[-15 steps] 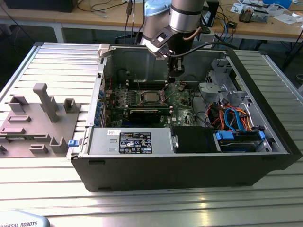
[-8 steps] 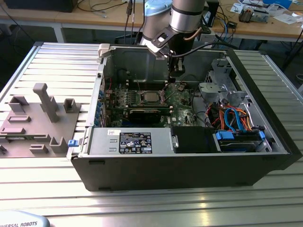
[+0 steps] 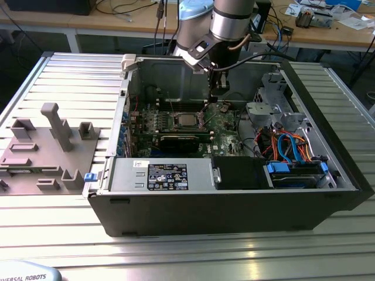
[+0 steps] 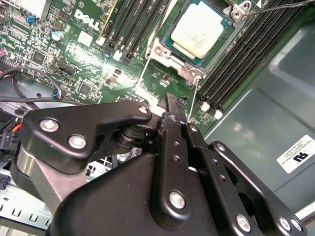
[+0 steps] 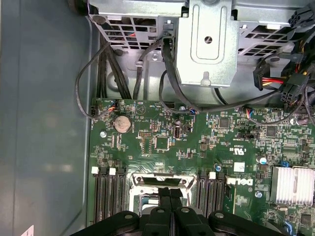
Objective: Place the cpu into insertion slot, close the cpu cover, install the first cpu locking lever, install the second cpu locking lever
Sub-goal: 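Close the cpu cover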
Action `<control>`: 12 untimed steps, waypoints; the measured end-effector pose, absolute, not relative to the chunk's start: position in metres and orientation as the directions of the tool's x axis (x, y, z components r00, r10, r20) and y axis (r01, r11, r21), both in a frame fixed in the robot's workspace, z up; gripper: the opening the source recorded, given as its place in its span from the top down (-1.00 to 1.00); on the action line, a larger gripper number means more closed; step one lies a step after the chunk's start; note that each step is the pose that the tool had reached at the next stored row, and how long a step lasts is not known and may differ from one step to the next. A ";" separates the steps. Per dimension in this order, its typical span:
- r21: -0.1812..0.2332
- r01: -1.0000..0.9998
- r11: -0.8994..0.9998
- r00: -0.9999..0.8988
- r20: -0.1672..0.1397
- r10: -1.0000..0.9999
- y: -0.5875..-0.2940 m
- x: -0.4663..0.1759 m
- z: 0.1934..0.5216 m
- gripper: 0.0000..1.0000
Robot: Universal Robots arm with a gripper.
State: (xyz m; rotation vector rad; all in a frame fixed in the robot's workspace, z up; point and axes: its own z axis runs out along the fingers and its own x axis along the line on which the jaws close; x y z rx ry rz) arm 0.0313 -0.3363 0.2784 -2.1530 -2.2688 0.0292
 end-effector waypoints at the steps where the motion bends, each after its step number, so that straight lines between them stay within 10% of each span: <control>1: -0.023 0.998 0.052 -0.052 -0.003 0.999 -0.336 0.032 0.278 0.79; 12: -0.023 0.998 0.052 -0.052 -0.003 0.999 -0.336 0.036 0.277 0.79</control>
